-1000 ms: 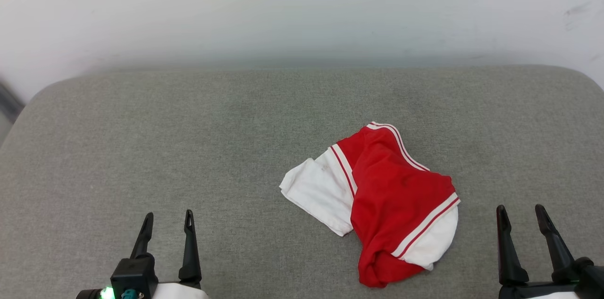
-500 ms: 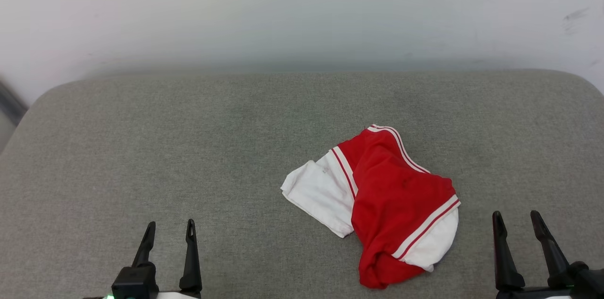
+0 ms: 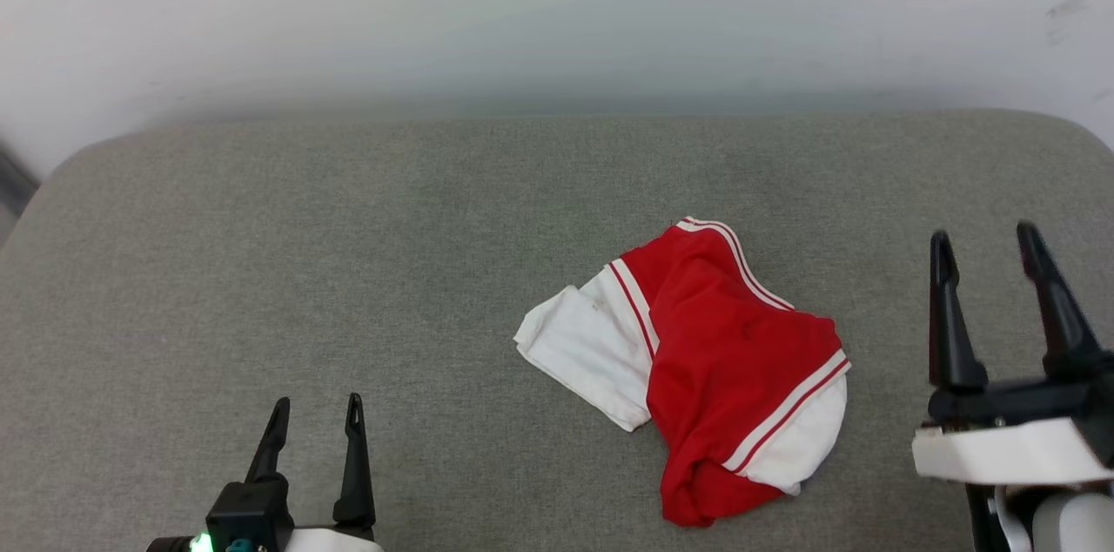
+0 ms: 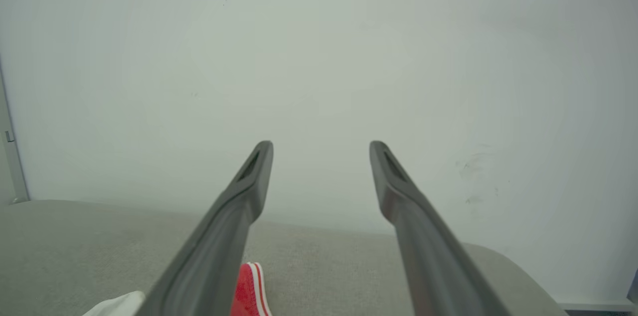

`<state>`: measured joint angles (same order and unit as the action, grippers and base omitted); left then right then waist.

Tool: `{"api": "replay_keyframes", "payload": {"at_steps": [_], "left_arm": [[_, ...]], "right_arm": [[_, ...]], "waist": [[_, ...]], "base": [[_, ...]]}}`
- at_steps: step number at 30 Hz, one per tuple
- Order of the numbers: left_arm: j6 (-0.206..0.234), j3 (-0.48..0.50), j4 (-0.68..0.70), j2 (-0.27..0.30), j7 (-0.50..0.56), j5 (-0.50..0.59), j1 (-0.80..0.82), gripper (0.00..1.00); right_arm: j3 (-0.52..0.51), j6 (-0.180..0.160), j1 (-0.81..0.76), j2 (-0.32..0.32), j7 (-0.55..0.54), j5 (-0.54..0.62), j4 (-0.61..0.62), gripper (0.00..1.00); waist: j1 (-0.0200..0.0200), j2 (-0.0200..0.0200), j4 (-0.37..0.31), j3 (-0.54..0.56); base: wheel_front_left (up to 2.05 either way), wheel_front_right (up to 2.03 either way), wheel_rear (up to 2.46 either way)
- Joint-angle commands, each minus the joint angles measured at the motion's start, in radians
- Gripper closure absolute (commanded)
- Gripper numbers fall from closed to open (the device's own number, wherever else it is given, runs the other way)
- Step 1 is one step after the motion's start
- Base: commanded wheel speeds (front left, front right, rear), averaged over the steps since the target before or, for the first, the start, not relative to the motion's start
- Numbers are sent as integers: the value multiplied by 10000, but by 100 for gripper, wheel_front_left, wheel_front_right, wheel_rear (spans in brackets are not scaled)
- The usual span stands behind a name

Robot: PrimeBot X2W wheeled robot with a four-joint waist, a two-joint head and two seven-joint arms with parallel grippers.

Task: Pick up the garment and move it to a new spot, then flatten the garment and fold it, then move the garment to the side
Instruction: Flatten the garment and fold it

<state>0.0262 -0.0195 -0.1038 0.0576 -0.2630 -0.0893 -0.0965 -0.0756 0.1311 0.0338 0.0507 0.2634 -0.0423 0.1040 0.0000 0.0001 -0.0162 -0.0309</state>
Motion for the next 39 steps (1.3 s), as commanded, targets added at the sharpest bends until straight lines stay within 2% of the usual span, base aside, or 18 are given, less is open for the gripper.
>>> {"api": "replay_keyframes", "payload": {"at_steps": [1, 3, 6, 9, 15, 21, 26, 29, 32, 39], "left_arm": [[-11, 28, 10, -11, -26, 64, 118, 0], [-18, 51, 17, -25, -26, 63, 232, 0], [-34, 69, 2, -50, -26, 6, 306, 0], [-43, 64, 19, -55, -26, -15, 407, 0], [-81, 48, 51, -72, -26, -59, 627, 0], [-111, -40, 80, -75, -26, -95, 987, 0], [-140, -182, 148, -74, -26, -118, 1333, 0], [-170, -256, 155, -73, -26, -135, 1567, 0], [-192, -330, 178, -77, -26, -138, 1817, 0], [-146, -615, 164, -77, -26, -259, 2274, 0]], "right_arm": [[63, -7, 376, -9, 20, 338, 122, 0], [221, -7, 1005, 170, 19, 697, 11, 0], [703, -8, 2021, 914, 20, 871, -533, 0], [1409, -7, 3051, 1757, -685, 381, -1320, 0], [3540, -7, 4777, 4147, -3945, -1688, -1715, 0], [5855, -10, 5824, 6536, -8197, -4704, -1431, 0], [7270, -10, 6504, 8091, -10645, -6284, -1204, 0], [7717, -7, 6781, 8397, -11598, -7037, -1460, 0], [7958, -8, 7099, 8269, -12133, -7492, -1903, 0], [8449, -8, 7316, 7452, -11703, -7628, -3345, 0]], "waist": [[0, -1, 8, -78], [0, -1, 10, -181], [0, -1, 9, -334], [0, -1, 23, -479], [0, -1, 107, -878], [0, -1, 219, -1382], [0, -1, 422, -1870], [0, -1, 580, -2209], [0, -1, 731, -2564], [0, -1, 1143, -3198]], "base": [[0, 0, 0], [0, 0, 0], [0, 0, 0], [0, 0, 0], [0, 0, 0], [0, 0, 0], [0, 0, 0], [0, 0, 0], [0, 0, 0], [0, 0, 0]]}}
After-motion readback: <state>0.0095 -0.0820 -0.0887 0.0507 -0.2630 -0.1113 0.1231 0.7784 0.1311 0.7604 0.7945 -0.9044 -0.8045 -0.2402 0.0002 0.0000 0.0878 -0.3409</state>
